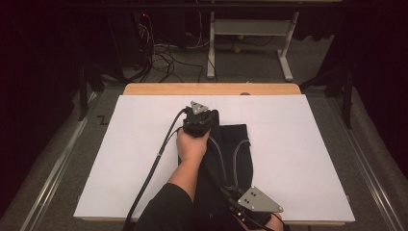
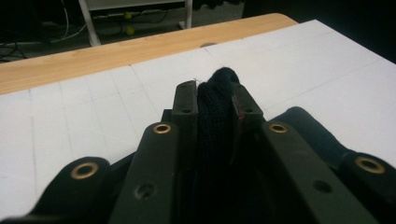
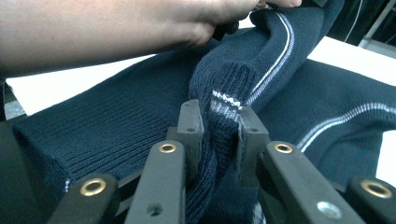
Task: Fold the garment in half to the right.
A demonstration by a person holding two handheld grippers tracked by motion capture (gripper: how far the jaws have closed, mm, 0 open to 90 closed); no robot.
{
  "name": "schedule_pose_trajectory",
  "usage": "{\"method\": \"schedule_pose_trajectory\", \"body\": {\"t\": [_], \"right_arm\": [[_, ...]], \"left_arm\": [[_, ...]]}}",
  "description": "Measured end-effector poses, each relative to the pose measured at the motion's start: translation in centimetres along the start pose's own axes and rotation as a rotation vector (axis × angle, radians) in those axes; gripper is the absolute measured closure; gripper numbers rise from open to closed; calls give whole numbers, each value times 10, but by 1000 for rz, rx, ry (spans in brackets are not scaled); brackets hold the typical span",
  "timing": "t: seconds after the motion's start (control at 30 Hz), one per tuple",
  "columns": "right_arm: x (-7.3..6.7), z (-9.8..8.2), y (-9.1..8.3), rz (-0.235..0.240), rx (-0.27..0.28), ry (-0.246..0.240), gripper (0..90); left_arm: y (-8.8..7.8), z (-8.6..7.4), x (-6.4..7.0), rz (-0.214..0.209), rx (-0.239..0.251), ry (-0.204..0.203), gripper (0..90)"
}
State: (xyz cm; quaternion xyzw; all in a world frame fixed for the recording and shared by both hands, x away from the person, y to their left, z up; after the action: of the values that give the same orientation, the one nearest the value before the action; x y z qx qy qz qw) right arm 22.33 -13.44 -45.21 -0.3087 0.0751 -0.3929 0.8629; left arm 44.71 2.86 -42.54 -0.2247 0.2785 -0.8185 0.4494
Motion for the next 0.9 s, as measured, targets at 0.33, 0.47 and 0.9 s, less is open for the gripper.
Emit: {"method": "schedule_pose_trajectory", "body": {"t": [0.33,0.47,0.9], "right_arm": [[2,-10,-4,-12,-18,15,762],[3,-14,-4,-17,-33,21,758],[5,-25,-2,-25,-60,35,729]], "left_arm": [[12,-3,12,-9,-22,10,726],[18,-5,13,-13,-39,7,723],[27,-8,18,-31,-59,4,677]]}}
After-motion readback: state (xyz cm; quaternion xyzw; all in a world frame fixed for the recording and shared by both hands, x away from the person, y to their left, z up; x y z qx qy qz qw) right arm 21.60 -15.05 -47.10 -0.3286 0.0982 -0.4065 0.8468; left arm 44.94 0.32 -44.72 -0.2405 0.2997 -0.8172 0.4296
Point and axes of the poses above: each handheld gripper's, and its own axes: y roughly forward along the jaws, z roughly out of its top, x roughly to its right, the point moved 2 cm from there along y, roughly forward along the jaws, and after that the axes turned 11 degrees about -x, right-handed, at the moved point
